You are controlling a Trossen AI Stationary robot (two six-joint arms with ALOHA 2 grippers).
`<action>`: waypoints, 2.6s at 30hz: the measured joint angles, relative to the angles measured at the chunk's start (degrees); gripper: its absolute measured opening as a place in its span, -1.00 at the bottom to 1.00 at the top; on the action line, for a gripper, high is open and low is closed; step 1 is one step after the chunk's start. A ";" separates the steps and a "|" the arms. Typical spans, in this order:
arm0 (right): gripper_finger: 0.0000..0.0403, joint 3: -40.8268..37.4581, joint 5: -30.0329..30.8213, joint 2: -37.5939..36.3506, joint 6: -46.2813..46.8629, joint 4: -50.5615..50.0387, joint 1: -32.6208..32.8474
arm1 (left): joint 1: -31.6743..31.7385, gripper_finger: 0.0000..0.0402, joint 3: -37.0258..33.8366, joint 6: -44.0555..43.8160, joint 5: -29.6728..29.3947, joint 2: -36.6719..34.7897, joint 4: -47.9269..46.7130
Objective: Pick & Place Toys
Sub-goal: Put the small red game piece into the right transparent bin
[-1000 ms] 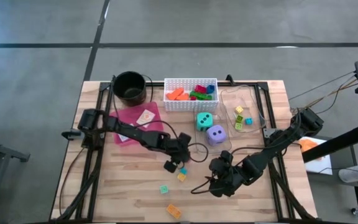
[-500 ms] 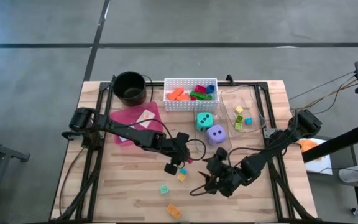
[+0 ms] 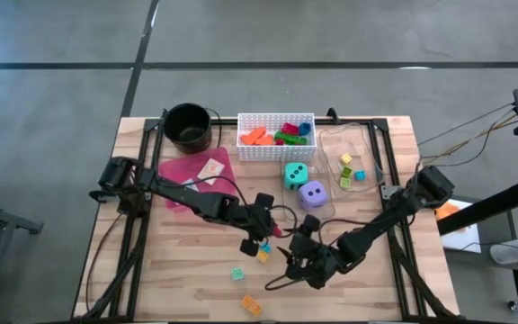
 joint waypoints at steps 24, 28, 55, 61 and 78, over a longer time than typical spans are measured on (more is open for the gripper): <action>0.30 0.78 3.23 0.49 0.67 -0.20 -0.49 | -1.40 -0.40 -0.02 -3.87 -0.99 -1.60 1.93; 0.30 0.78 3.23 0.49 0.94 -0.20 -0.55 | -1.62 -0.40 -0.02 -3.87 -1.08 -1.60 1.93; 0.30 0.72 -5.01 0.38 6.69 -0.47 -3.30 | -1.60 -0.40 -0.01 -3.87 -1.54 -1.66 4.46; 0.30 0.72 -5.23 0.38 6.53 -0.61 -3.81 | -1.60 -0.40 0.00 -3.87 -1.54 -1.66 4.48; -0.35 0.68 -6.67 0.38 6.53 -0.68 -4.12 | -1.60 -0.40 0.00 -3.87 -1.37 -1.66 4.46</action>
